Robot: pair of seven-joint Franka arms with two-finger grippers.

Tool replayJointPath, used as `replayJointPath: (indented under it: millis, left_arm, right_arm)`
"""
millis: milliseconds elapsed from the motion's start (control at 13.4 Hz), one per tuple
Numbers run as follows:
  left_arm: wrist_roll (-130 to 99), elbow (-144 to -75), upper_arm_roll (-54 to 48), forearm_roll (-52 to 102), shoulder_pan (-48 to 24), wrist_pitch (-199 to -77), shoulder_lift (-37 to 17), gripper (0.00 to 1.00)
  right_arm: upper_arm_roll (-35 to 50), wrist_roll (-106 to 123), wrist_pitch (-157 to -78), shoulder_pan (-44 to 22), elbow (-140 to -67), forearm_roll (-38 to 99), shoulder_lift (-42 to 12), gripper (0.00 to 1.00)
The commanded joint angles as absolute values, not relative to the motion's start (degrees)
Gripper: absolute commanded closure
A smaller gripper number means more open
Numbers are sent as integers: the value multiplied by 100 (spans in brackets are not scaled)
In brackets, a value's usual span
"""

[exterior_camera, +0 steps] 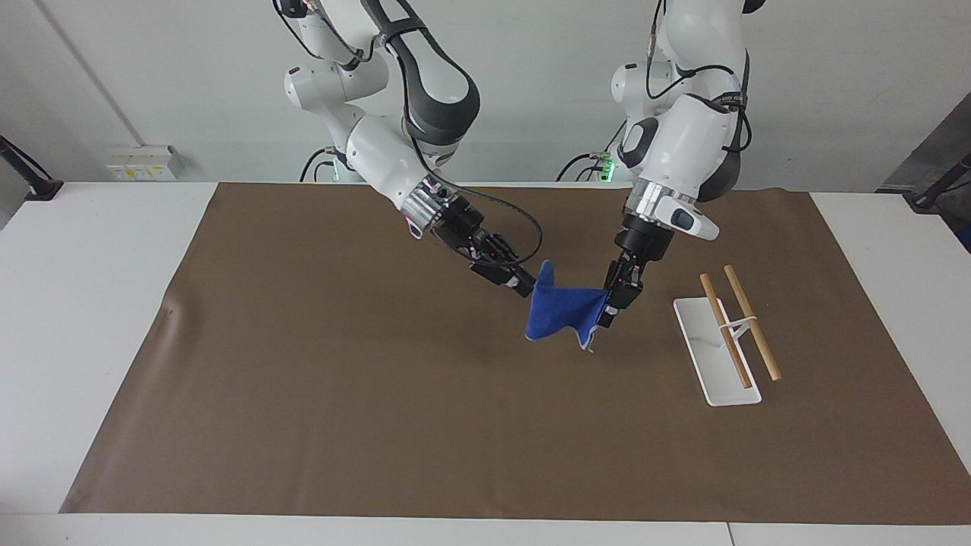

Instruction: Right arm passes towel to left arm to hang

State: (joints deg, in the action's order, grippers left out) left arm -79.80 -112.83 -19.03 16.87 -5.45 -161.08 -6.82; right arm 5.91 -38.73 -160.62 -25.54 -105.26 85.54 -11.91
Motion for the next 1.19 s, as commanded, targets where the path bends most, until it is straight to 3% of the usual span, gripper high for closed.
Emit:
replayJointPath:
  millis: [0,596,819,1117]
  left_arm:
    - [-7254,-11109,-1767,1740,-518,-16146,-835,100]
    - [-6557,-11109,-1004,1740,-492,-15778,-800,100]
    - [-6452,-11223,-529,1740,-483,-15338,-703,100]
    - [-6460,-11382,-19,1740,-483,-15022,-589,100]
  right_arm:
    - [571,-2686,-16452,-2549,-10748,8569,-1187,0]
    - [545,623,-16770,-1697,-11487,7245,-1090,0]
    - [545,650,-16647,-1320,-11566,5867,-1099,0]
    - [536,650,-15656,-494,-11462,3207,-1107,0]
